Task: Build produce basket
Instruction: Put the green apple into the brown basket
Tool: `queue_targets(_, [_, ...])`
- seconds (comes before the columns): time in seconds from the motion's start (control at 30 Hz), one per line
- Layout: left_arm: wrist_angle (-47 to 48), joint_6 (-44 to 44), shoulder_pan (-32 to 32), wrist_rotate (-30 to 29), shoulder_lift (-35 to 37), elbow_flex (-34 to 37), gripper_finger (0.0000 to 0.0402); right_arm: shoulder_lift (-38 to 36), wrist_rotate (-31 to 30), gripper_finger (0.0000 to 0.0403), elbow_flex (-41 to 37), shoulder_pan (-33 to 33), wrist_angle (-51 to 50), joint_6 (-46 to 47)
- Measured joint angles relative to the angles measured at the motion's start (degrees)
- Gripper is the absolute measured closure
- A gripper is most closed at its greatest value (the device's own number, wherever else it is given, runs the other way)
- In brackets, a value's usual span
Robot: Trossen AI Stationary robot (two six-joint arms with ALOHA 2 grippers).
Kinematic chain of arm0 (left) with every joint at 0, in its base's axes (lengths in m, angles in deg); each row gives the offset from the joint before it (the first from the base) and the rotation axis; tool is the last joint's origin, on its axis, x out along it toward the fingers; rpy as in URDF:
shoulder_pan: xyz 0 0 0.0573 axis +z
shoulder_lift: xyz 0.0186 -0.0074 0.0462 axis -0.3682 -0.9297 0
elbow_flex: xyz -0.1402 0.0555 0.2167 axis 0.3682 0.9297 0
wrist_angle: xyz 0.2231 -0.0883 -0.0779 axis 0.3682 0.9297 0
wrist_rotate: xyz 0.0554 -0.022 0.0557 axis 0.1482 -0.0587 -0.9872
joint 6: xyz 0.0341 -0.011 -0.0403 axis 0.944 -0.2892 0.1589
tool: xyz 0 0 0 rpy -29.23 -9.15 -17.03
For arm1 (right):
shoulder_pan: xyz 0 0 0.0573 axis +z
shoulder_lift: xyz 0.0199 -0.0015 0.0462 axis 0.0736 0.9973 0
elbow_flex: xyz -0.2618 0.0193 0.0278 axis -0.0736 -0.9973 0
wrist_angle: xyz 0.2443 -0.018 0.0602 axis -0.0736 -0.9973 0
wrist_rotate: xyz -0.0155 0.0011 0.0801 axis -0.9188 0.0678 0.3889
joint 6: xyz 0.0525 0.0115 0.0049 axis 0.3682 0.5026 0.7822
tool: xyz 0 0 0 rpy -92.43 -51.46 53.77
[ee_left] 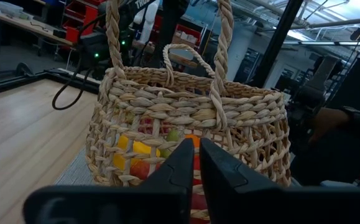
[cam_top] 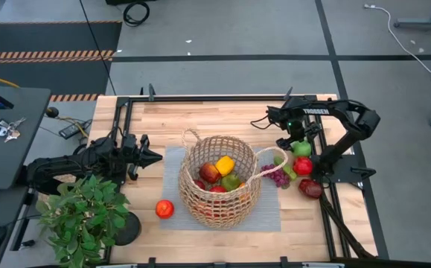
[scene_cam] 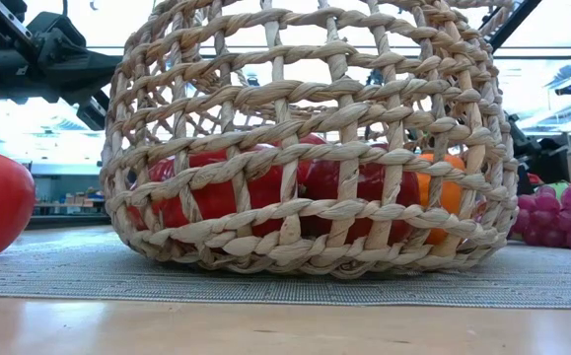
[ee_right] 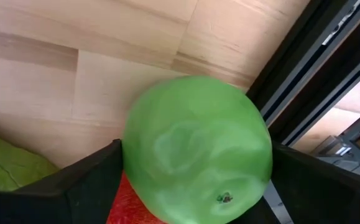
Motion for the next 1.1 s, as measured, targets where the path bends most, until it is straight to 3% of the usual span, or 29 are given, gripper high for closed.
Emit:
queue_targets(0.43, [0.0,0.0,0.01,0.0,0.0,0.01,0.0373,0.08,0.2,0.0049,1.16,0.19,-1.21,-2.18])
queue_targets(0.8, [0.02,0.01,0.02,0.0,-0.02,0.01,0.0368,-7.13,1.82,0.005,10.82,5.03,-0.55,-3.63])
queue_targets(0.93, [0.0,0.0,0.02,-0.02,0.0,0.02,0.0373,-11.66,4.23,0.005,13.14,7.62,7.46,-3.92])
queue_targets(1.1, [0.01,0.0,0.02,0.0,0.0,0.01,0.037,-17.44,11.97,0.005,13.36,11.46,23.28,-6.09])
